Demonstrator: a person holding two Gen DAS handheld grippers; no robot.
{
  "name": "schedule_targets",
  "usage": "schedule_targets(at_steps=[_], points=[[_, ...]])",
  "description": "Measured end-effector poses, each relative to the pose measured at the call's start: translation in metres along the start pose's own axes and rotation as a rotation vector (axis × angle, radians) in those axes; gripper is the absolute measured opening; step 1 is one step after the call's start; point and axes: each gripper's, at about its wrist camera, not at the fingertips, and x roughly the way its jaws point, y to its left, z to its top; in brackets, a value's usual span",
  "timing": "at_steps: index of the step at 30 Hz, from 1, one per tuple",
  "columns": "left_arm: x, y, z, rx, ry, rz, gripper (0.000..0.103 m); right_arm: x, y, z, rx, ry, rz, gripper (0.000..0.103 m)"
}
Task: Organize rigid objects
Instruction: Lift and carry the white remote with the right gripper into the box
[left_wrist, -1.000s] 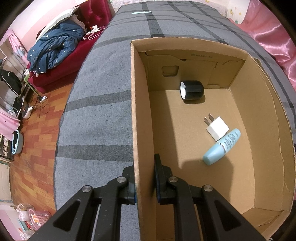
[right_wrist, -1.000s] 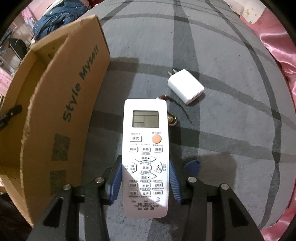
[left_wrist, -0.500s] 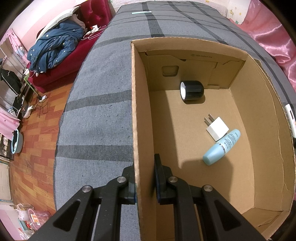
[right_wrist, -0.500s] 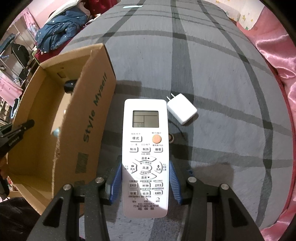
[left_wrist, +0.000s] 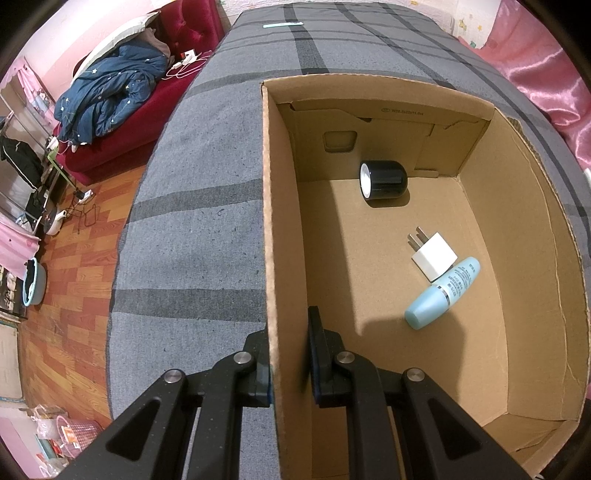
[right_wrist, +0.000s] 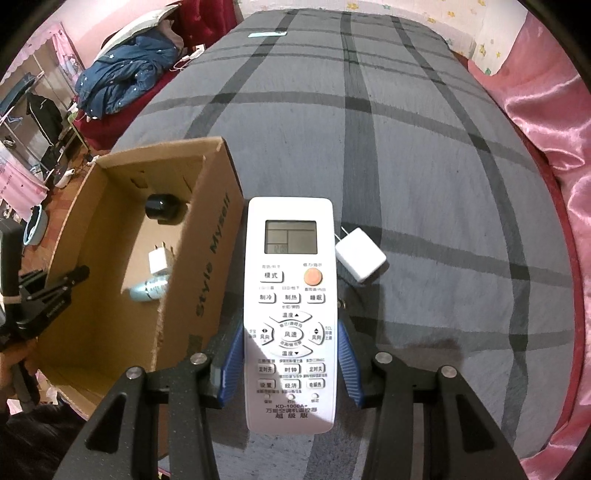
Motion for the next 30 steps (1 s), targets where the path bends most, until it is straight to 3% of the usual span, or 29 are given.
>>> schedule_targets(at_steps=[14,30], points=[[0.0,0.0,0.0,0.001,0.0,0.001,0.014,-0.02,0.029,0.023,-0.041,-0.035,0.018,0.049],[0.001,0.003,0.001,-0.004,0.001,-0.008,0.014,-0.016,0.086,0.041,-0.098,-0.047,0.06,0.049]])
